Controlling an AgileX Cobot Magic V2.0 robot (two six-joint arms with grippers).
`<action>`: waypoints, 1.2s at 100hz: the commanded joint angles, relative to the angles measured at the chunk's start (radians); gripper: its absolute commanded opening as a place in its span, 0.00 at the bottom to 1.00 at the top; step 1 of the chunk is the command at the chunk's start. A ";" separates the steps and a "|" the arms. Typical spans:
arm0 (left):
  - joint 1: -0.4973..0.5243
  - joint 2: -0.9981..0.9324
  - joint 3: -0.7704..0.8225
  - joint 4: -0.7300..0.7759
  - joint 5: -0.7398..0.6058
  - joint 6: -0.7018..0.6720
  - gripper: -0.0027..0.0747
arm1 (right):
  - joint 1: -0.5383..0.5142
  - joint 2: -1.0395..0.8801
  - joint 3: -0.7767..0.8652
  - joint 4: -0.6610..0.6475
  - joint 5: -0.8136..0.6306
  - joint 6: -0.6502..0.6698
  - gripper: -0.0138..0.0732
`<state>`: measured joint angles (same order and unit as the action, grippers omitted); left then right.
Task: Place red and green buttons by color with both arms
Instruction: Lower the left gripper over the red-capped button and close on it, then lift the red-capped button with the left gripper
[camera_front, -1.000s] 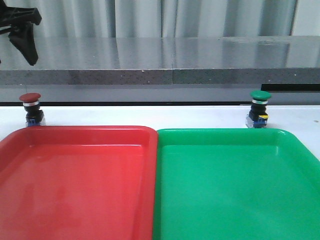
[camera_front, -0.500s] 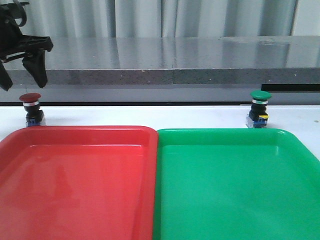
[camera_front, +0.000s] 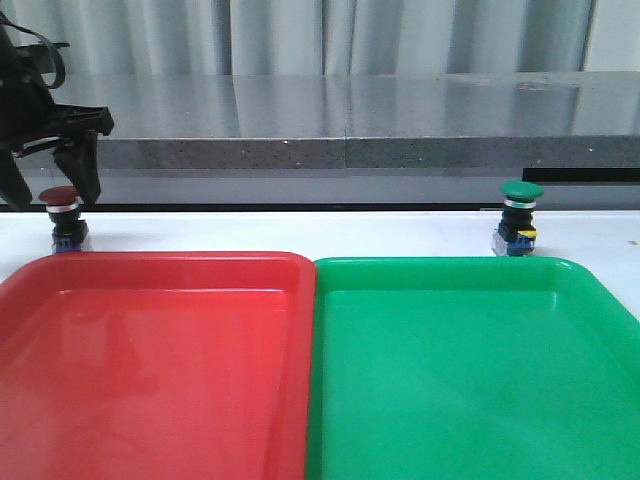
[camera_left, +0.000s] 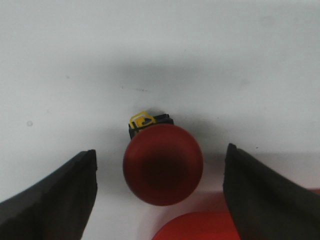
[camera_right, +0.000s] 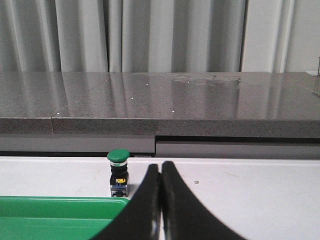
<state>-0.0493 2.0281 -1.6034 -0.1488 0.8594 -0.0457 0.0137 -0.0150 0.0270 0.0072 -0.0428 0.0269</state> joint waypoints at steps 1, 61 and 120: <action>-0.009 -0.055 -0.032 -0.016 -0.046 0.002 0.65 | -0.007 -0.018 -0.019 -0.007 -0.083 -0.005 0.09; -0.009 -0.055 -0.032 -0.056 -0.076 -0.002 0.13 | -0.007 -0.018 -0.019 -0.007 -0.083 -0.005 0.09; -0.028 -0.221 -0.052 -0.076 -0.029 -0.002 0.04 | -0.007 -0.018 -0.019 -0.007 -0.083 -0.005 0.09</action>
<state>-0.0634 1.9064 -1.6218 -0.2067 0.8582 -0.0457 0.0137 -0.0150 0.0270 0.0055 -0.0428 0.0269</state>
